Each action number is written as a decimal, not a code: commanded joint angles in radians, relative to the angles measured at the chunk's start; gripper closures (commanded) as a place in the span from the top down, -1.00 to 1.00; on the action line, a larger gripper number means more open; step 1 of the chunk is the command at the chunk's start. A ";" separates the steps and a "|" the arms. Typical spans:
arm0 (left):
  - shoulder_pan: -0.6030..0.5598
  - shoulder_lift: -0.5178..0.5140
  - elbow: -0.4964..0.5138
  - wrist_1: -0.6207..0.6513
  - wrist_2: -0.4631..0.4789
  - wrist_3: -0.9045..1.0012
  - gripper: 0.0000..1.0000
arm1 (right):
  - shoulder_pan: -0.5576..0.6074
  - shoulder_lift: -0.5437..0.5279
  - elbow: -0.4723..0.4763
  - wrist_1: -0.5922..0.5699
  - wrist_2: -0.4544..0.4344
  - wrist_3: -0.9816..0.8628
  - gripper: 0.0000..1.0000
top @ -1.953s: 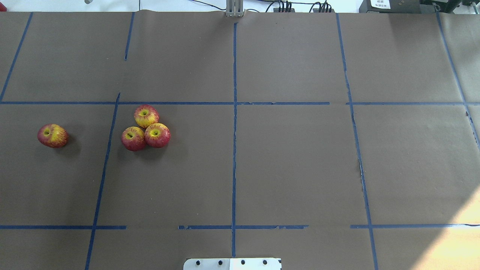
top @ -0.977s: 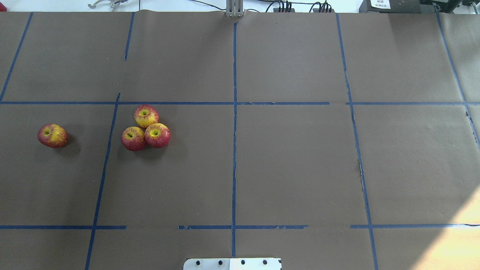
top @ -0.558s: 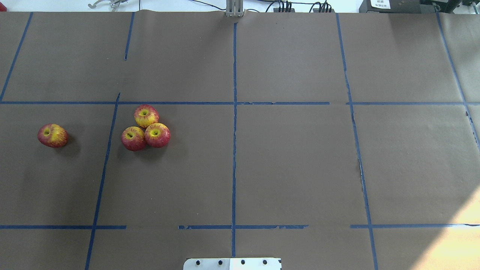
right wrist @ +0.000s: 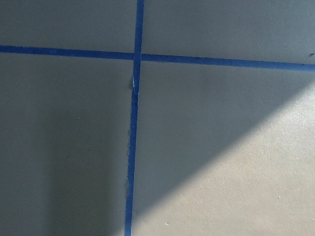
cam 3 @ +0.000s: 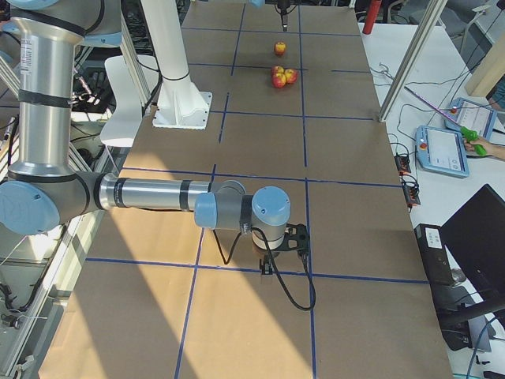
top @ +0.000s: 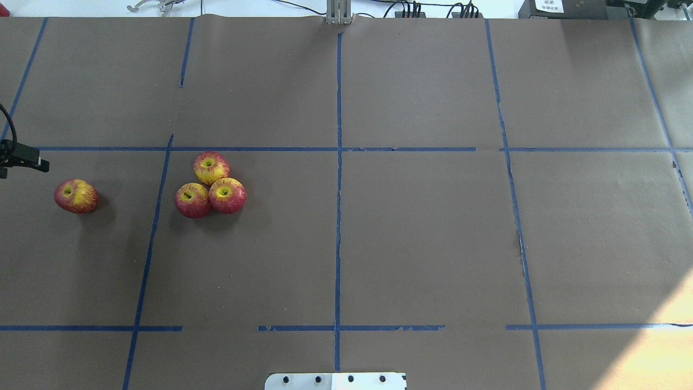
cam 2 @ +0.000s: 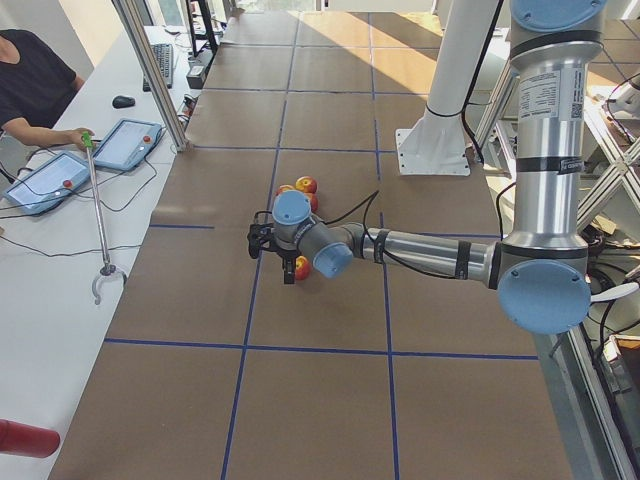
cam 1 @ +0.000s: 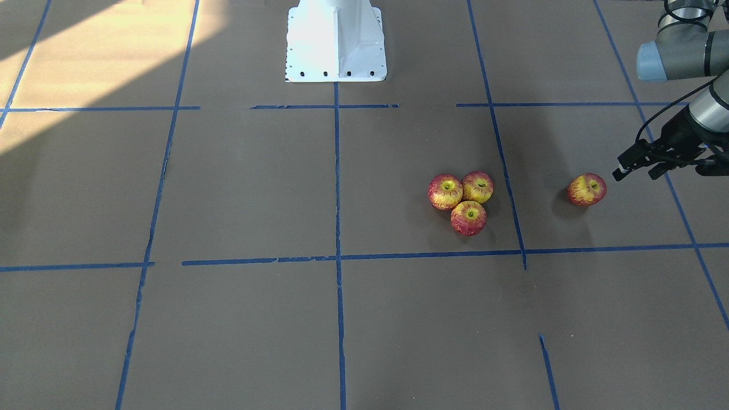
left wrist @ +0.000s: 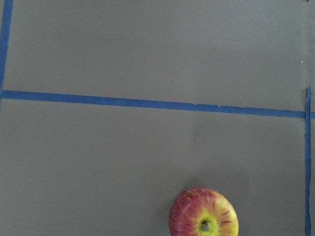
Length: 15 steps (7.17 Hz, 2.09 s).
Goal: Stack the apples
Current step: 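Lower the left gripper onto the lone red-yellow apple and close it, then lift the apple with the left gripper and carry it toward the three-apple cluster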
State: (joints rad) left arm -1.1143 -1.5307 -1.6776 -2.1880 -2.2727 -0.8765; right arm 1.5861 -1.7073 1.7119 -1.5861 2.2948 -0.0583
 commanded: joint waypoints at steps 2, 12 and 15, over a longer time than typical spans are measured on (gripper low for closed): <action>0.108 -0.044 0.030 -0.009 0.038 -0.033 1.00 | 0.000 0.000 0.000 0.002 0.000 0.000 1.00; 0.176 -0.075 0.108 -0.003 0.081 -0.033 0.96 | 0.000 0.000 0.000 0.000 0.000 0.000 1.00; 0.174 -0.074 0.092 -0.001 0.081 -0.035 -0.92 | 0.000 0.000 0.000 0.000 0.000 0.000 1.00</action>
State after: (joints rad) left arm -0.9400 -1.6051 -1.5752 -2.1902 -2.1910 -0.9100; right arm 1.5861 -1.7073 1.7119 -1.5861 2.2948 -0.0583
